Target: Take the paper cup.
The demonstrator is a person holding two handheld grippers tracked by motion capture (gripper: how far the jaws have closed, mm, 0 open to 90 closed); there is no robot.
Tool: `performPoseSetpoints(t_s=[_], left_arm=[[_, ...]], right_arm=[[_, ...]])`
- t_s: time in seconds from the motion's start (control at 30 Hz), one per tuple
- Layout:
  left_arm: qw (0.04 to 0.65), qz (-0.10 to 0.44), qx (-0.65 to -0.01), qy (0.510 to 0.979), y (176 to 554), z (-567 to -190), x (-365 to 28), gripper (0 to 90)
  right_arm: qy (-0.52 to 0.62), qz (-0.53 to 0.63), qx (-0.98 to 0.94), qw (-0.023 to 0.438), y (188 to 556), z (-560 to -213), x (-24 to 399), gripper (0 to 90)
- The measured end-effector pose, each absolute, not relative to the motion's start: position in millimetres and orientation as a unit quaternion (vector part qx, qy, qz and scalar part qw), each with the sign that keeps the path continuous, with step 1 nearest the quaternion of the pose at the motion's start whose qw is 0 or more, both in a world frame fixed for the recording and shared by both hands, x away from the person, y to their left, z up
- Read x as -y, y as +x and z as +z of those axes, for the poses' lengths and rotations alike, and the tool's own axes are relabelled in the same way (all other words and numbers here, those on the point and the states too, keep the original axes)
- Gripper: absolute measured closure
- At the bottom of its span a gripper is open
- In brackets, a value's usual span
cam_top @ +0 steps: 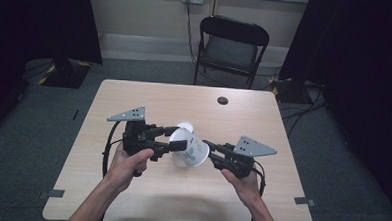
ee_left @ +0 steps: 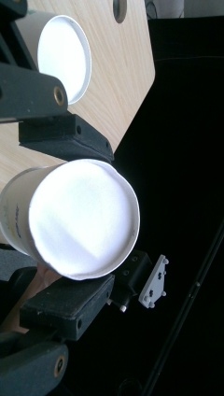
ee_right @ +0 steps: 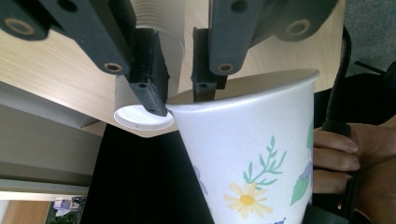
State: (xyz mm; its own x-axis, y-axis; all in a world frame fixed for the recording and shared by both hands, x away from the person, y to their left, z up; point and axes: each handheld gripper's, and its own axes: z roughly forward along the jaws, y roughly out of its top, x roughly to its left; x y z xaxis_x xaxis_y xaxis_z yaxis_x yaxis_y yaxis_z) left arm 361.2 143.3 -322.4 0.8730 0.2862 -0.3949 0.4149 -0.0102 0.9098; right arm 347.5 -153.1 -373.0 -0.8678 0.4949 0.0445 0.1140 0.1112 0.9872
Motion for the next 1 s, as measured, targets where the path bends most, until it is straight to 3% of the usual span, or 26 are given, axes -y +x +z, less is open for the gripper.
performPoseSetpoints(t_s=[0.2,1.0], left_arm=[[0.658,-0.054,-0.246,0.709,361.4,-322.5,-143.7,35.0],[0.657,-0.069,-0.238,0.712,362.5,-323.8,-141.6,30.7]], right_arm=[[0.21,0.638,-0.726,0.146,348.6,-373.2,155.5,86.5],[0.19,0.64,-0.732,0.137,346.1,-368.9,156.7,88.8]])
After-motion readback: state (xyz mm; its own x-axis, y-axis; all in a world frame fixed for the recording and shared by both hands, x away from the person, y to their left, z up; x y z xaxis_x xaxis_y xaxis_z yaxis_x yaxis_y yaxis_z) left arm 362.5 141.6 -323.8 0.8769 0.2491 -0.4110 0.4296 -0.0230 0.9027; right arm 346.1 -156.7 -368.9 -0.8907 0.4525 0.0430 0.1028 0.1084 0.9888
